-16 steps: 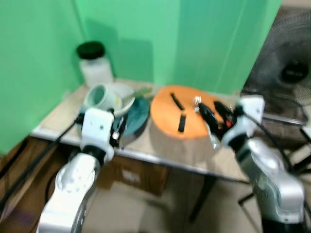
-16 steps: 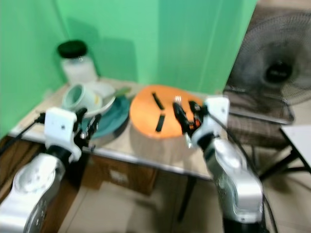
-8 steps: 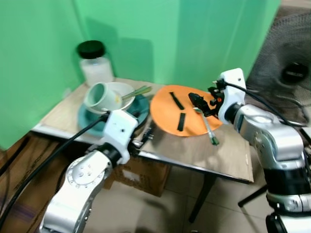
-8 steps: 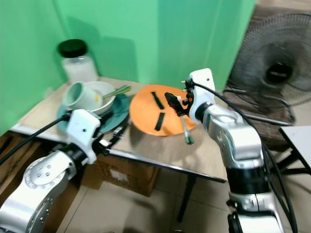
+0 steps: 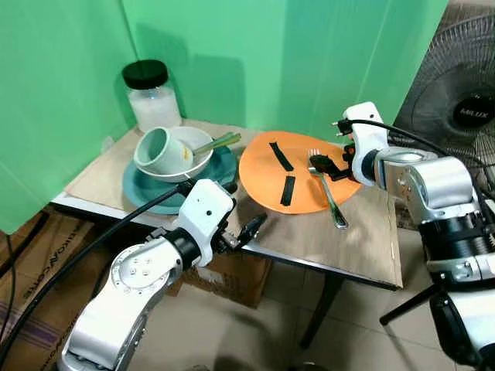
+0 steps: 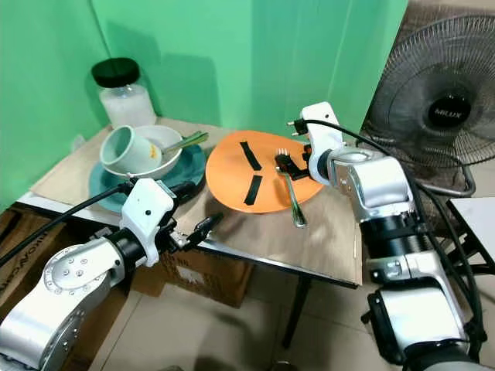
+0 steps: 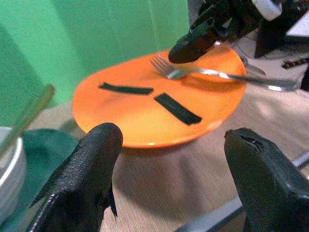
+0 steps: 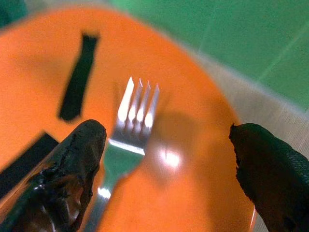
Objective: Setting the table
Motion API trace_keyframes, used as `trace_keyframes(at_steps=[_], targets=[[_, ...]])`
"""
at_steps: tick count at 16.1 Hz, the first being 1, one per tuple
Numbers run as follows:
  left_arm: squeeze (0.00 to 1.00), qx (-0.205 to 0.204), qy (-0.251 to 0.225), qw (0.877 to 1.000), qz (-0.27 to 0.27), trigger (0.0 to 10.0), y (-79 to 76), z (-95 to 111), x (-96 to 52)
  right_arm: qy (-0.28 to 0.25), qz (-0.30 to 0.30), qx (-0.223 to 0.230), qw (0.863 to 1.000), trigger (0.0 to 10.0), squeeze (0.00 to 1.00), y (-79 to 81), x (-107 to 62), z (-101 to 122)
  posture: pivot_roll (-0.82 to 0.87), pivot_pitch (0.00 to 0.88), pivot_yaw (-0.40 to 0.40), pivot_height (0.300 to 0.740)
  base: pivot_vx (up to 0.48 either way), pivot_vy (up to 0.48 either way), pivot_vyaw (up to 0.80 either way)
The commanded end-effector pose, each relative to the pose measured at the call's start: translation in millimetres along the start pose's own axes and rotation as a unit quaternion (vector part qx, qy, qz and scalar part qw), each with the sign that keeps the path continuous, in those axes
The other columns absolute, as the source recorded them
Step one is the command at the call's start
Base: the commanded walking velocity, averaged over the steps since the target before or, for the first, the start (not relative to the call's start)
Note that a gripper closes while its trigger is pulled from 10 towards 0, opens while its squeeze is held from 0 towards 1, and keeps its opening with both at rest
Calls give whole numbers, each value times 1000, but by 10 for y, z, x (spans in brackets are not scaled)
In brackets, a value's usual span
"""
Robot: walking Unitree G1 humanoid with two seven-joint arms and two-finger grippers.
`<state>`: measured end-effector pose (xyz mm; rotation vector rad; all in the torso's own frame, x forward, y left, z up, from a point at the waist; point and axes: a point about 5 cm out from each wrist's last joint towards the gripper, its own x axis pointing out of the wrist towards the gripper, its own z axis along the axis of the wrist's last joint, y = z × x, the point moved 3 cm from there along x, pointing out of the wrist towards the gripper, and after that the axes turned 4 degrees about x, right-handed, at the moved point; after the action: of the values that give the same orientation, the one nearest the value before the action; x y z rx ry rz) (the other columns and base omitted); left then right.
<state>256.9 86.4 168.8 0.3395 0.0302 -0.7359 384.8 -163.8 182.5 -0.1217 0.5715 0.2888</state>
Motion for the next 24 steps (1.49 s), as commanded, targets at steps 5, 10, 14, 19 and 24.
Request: trace_keyframes(at_steps=[5,10,14,19,24], targets=[[0,-4,-1,1000,-27,10000,-70,26,-2,38,17,16,999,3098,0,-49,-115,17,-128,59,43,740,0,0,0],[0,-2,-1,999,-33,10000,-84,24,19,62,37,21,997,0,0,22,-202,-37,-136,47,40,740,0,0,0],[0,-2,1,999,-36,10000,-100,8,19,90,58,25,994,0,0,203,-127,-203,-134,44,34,740,0,0,0],[0,-2,2,999,-35,10000,-104,-1,-3,90,67,27,993,1137,0,282,-130,-218,-130,45,32,740,0,0,0],[0,1,3,999,-32,10000,-88,2,-4,24,27,21,999,10000,302,132,-173,57,-130,47,34,740,0,0,0]])
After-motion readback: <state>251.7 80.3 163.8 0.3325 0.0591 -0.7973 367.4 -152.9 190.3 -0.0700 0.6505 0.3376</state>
